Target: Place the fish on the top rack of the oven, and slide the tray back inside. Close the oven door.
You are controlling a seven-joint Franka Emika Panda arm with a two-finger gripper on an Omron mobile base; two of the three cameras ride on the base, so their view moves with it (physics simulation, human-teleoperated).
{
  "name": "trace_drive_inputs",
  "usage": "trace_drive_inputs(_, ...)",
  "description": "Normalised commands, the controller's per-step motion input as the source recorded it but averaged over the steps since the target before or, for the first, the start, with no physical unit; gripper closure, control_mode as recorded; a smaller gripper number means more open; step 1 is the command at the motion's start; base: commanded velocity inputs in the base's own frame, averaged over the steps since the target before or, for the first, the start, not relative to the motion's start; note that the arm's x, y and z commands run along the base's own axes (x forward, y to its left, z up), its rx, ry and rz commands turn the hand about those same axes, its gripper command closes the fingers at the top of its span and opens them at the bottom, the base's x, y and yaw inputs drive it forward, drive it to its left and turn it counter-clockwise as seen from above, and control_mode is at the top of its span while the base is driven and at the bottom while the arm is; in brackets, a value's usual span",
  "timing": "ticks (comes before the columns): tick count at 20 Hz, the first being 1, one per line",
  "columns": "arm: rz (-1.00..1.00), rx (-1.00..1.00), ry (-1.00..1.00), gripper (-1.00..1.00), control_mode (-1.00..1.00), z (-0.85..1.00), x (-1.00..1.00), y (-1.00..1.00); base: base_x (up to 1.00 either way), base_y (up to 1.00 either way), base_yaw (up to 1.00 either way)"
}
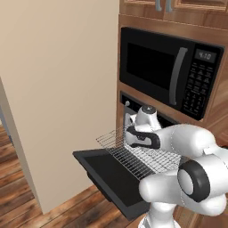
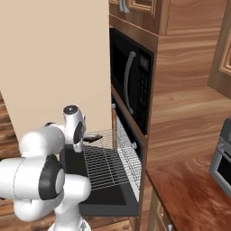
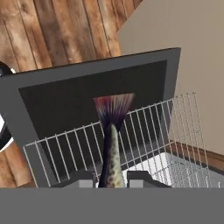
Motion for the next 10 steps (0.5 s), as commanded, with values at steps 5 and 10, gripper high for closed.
trace_drive_inputs(5, 0.0, 0.0, 0.03, 1.0, -1.0, -0.49, 0.32, 0.0, 0.0, 0.0, 0.0)
trace_drive_inputs(10, 0.0, -0.03, 0.0, 1.0, -1.0, -0.6, 0.25, 0.0, 0.0, 0.0, 0.0)
